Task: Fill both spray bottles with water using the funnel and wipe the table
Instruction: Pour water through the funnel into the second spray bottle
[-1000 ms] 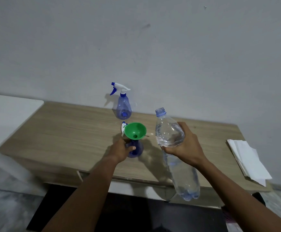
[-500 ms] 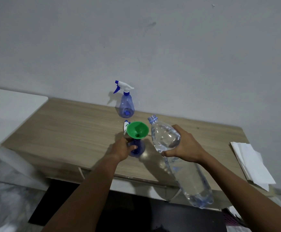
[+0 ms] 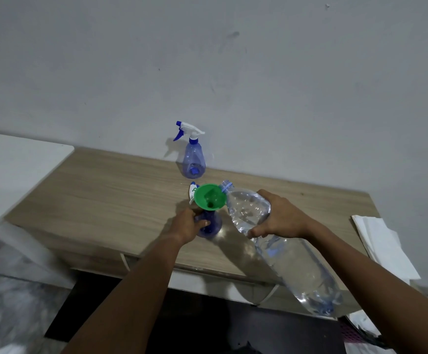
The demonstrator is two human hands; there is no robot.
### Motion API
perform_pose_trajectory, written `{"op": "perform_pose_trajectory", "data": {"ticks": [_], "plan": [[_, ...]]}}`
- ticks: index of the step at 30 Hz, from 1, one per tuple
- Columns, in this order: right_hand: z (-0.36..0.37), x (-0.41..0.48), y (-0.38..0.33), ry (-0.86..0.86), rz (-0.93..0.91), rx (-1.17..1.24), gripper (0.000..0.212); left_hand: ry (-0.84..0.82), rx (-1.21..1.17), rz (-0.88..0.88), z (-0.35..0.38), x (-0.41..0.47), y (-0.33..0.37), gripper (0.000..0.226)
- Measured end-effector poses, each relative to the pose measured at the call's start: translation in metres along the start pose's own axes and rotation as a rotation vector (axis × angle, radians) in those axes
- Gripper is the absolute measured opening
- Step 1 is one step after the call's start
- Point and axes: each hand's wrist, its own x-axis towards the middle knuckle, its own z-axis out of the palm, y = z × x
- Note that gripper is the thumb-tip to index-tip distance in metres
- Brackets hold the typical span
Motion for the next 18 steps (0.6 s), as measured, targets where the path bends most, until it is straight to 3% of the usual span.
{"op": "perform_pose_trajectory", "data": {"ticks": [18], "plan": [[-0.0065, 0.0017, -0.0047, -0.120, 0.017, -0.010, 0.063, 0.000, -0.007, -0.016, -0.0020, -0.0045, 0.0044, 0.039]]}}
